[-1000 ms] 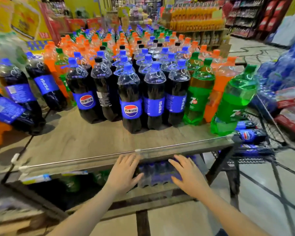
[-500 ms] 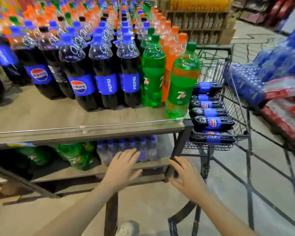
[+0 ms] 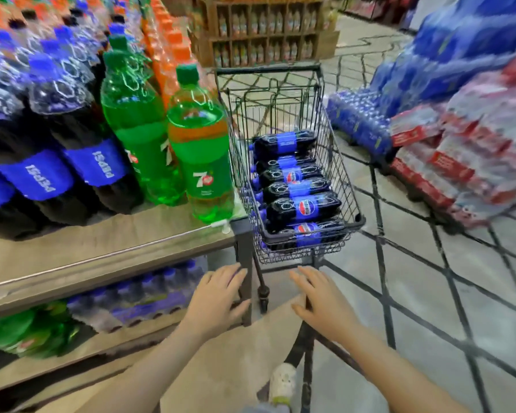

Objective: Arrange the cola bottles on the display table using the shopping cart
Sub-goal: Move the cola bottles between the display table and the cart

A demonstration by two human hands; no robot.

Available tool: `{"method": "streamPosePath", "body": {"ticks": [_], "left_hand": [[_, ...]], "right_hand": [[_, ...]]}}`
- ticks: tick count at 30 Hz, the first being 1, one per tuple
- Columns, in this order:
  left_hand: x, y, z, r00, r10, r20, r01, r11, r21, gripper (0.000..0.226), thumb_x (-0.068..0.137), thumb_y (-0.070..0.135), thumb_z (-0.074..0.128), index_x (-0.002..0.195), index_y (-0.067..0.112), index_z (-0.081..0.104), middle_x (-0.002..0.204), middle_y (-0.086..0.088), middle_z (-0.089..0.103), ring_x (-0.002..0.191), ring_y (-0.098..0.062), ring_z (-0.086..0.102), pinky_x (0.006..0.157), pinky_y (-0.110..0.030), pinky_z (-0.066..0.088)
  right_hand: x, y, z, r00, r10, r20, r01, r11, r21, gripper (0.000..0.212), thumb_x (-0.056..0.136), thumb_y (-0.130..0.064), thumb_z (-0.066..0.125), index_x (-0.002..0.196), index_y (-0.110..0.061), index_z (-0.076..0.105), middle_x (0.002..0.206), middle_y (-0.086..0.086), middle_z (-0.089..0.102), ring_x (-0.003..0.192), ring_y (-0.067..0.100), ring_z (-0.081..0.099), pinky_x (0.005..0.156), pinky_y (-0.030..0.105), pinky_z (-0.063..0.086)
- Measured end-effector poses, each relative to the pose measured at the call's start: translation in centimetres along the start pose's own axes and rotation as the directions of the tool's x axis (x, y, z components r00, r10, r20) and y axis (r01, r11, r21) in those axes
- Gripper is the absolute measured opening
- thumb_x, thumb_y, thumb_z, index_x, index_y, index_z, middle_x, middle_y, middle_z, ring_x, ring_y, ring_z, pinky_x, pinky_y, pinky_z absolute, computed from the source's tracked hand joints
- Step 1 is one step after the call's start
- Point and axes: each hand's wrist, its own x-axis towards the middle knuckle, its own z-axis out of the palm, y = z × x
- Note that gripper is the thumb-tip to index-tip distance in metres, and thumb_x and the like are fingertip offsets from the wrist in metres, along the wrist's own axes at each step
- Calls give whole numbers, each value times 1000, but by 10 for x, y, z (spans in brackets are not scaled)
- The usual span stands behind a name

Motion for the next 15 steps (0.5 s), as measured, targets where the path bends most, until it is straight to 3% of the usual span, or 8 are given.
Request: {"method": "streamPosePath", "body": {"ticks": [7,11,15], "left_hand": [[111,35,21,997,66,-42,-70,995,-77,59,84,53,45,126,15,60,125,-5,62,110,-22,57,85,-35,52],[163,43,27,997,78,-12,-78,995,-68,60,85,54,44,128,15,60,129,-5,61,114,-22,56,90,-35,49],[196,48,34,998,53,-24,-54,996,-75,57,87,52,45,125,13,61,126,-6,62,111,-24,60,87,-37,53]], "right_hand": [[39,91,-53,997,79,14,-79,997,-28,63,91,-38,58,148,-28,32,153,-1,29,141,20,24,114,36,22],[58,137,-69,996,91,-22,-92,995,-28,59,87,-47,49,139,-20,46,141,7,47,127,29,47,106,42,37],[74,182,-79,994,103,-35,-103,995,7,61,87,-41,60,141,-18,45,144,5,44,130,25,43,108,39,33]]}}
